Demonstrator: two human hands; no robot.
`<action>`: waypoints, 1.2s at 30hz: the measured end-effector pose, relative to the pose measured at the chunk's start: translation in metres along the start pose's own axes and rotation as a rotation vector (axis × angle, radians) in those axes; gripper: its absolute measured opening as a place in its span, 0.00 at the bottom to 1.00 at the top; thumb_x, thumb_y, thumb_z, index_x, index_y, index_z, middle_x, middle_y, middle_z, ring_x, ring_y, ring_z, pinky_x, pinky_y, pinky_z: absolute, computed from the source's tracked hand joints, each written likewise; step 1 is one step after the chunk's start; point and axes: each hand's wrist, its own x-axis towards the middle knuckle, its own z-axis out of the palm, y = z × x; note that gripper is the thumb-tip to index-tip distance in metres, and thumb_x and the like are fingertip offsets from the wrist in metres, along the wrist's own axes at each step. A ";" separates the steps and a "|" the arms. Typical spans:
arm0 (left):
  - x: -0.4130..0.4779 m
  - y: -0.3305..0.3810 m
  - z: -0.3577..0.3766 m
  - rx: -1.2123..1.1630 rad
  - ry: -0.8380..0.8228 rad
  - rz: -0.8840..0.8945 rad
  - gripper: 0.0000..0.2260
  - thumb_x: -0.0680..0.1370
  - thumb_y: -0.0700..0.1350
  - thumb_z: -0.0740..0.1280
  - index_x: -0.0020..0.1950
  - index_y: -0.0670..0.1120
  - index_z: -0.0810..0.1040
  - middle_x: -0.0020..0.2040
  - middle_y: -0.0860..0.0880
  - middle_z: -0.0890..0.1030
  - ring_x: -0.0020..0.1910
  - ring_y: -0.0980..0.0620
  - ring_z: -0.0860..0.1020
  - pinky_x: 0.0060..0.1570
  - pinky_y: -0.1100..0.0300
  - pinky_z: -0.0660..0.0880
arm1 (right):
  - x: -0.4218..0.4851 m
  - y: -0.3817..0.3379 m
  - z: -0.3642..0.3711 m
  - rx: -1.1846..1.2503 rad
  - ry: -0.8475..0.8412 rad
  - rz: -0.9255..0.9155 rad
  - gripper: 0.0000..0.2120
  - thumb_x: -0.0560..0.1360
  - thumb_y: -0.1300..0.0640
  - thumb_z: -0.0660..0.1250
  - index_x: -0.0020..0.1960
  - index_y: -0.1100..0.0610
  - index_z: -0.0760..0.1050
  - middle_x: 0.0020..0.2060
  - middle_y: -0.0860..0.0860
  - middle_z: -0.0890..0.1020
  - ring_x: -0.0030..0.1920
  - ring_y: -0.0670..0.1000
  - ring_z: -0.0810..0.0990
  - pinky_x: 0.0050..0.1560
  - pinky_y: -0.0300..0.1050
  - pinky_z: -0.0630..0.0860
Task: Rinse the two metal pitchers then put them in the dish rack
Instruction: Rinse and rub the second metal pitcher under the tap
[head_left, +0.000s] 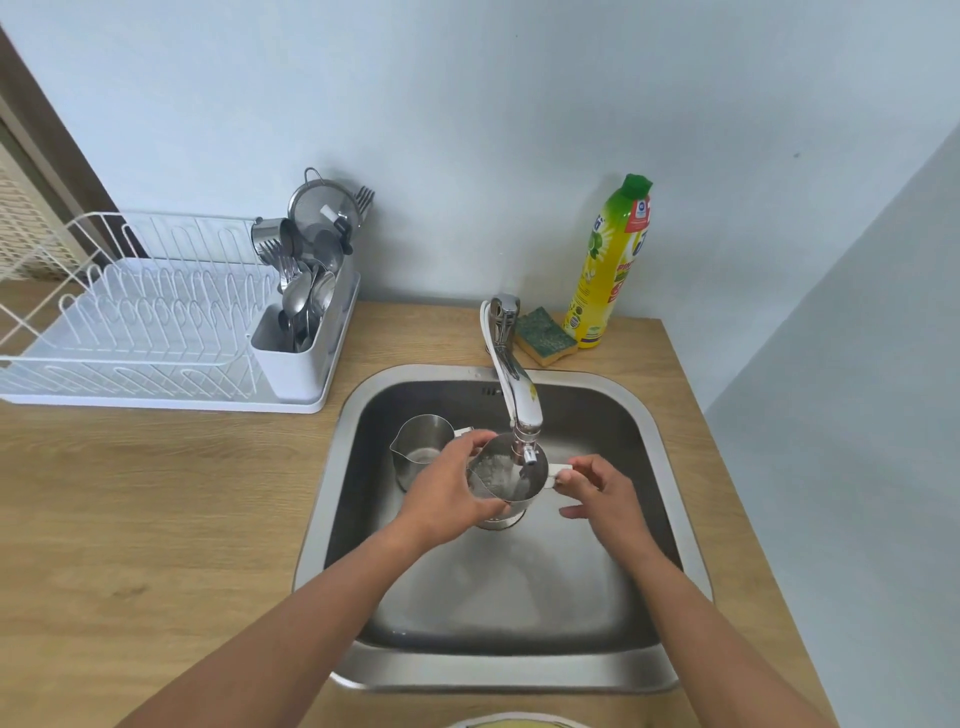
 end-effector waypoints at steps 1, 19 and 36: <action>-0.001 -0.001 -0.004 0.033 0.008 0.005 0.36 0.64 0.51 0.79 0.69 0.57 0.69 0.65 0.60 0.75 0.63 0.60 0.74 0.65 0.58 0.72 | 0.001 0.000 0.005 0.040 -0.008 0.017 0.03 0.78 0.62 0.67 0.48 0.55 0.78 0.47 0.57 0.84 0.49 0.55 0.84 0.39 0.46 0.83; -0.007 -0.022 0.005 -0.263 -0.034 -0.234 0.33 0.59 0.55 0.81 0.62 0.58 0.74 0.58 0.59 0.80 0.59 0.59 0.77 0.63 0.56 0.73 | 0.006 -0.002 0.013 -0.123 -0.025 0.099 0.05 0.77 0.57 0.67 0.48 0.58 0.79 0.39 0.54 0.82 0.35 0.53 0.80 0.33 0.45 0.77; -0.004 -0.008 0.008 -0.289 -0.084 -0.244 0.27 0.66 0.48 0.80 0.61 0.57 0.72 0.56 0.62 0.77 0.56 0.60 0.75 0.54 0.63 0.70 | 0.008 -0.005 -0.001 -0.189 -0.044 0.116 0.04 0.77 0.55 0.68 0.45 0.55 0.80 0.42 0.57 0.84 0.35 0.54 0.83 0.34 0.47 0.82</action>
